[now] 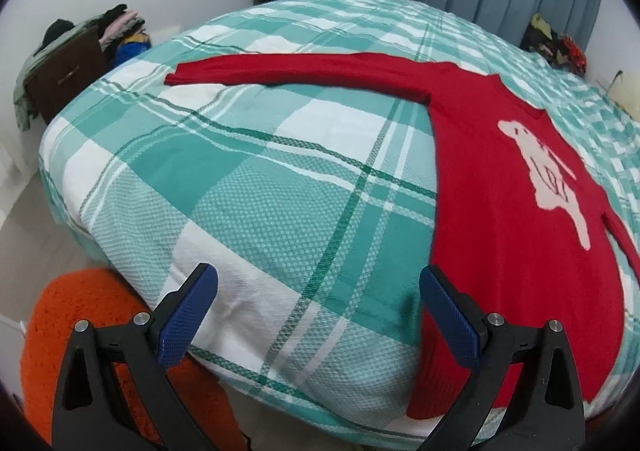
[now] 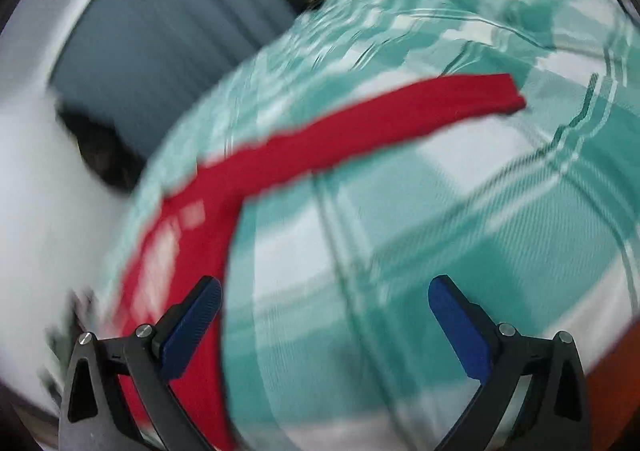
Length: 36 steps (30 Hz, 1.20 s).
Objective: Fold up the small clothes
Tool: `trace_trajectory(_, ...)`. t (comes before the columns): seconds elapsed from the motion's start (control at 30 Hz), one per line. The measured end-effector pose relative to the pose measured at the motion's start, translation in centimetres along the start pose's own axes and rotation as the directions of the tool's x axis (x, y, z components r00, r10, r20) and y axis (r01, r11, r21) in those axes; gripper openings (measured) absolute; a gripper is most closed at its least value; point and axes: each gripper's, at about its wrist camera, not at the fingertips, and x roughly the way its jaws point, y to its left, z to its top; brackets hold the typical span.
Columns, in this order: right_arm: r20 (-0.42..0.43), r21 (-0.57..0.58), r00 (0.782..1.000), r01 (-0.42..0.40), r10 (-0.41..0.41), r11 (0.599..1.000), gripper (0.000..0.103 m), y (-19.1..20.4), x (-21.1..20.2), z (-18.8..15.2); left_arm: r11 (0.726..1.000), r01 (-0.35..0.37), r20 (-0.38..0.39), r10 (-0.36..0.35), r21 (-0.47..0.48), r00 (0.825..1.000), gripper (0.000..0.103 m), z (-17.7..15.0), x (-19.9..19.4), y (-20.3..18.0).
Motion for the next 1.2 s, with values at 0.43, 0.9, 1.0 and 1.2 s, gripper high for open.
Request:
trace_trajectory(0.43,0.117,0.551,0.993,-0.076,0.013,0.831,0.071,-13.2,5.4,10.2,0.999,-0.051,-0.044,0.051,-0.011,0.998,0.101,-0.3,1.7,0.0)
trace_trajectory(0.9,0.116,0.218,0.993,-0.031,0.005,0.975,0.008,-2.8,4.5,17.2,0.999,-0.031,-0.056,0.028,-0.041,0.998,0.102,-0.2,1.9,0.3)
trace_trajectory(1.0,0.088,0.023,0.981,-0.174,0.172,0.984,0.008,6.7,4.2,18.6,0.998,-0.023,-0.063,0.019,-0.058,0.998,0.102,-0.2,2.0,0.4)
trace_trajectory(1.2,-0.115,-0.222,0.898,-0.44,0.424,0.87,0.008,25.3,6.8,13.9,0.998,-0.011,-0.068,0.007,-0.057,0.998,0.102,-0.2,2.1,0.6)
